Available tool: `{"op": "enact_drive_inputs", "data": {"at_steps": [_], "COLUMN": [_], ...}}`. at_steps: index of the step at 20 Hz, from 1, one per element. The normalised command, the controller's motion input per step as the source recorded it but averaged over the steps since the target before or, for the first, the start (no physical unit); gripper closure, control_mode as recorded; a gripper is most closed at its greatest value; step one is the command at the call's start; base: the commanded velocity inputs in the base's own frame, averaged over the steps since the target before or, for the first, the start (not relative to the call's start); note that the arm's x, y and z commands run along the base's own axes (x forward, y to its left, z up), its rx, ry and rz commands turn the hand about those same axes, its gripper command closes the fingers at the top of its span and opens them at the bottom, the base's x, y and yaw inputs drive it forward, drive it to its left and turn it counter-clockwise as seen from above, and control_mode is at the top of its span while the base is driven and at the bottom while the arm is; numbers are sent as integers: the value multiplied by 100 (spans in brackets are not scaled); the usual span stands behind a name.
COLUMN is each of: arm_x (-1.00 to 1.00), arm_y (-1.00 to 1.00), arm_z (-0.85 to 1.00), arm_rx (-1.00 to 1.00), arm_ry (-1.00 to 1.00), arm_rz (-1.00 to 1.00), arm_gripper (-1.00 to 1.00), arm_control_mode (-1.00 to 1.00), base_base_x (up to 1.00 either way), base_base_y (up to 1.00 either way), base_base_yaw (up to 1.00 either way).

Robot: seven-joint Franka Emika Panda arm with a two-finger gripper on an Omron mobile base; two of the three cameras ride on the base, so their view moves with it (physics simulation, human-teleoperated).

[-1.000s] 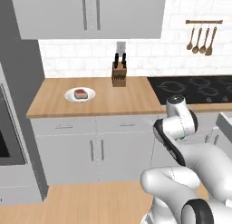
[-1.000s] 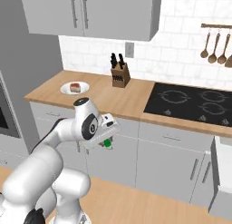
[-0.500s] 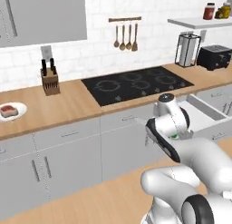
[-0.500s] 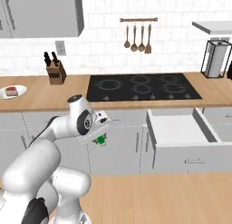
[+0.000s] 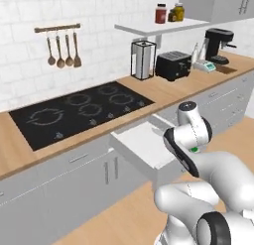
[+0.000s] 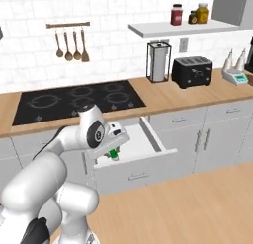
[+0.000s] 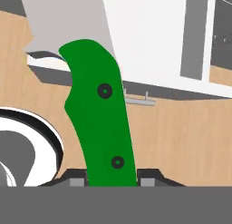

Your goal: Pick up the knife from the drawer and place it on the cutting board. Then place the meat from the plate to the cutting board.

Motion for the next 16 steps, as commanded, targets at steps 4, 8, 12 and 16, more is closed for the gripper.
{"op": "enact_drive_inputs", "data": {"at_steps": [4,8,12,16], "arm_x": [0,0,0,0], "arm_y": [0,0,0,0], "arm_z": [0,0,0,0], "arm_rx": [0,0,0,0], "arm_ry": [0,0,0,0], "arm_rz": [0,0,0,0], "arm_gripper": [100,100,100,100], "arm_control_mode": [100,100,100,100], "base_base_x": [73,91,100,100], "base_base_y": [-100,-100,-100,-100], "base_base_yaw": [-25,-16,-8,-3]}}
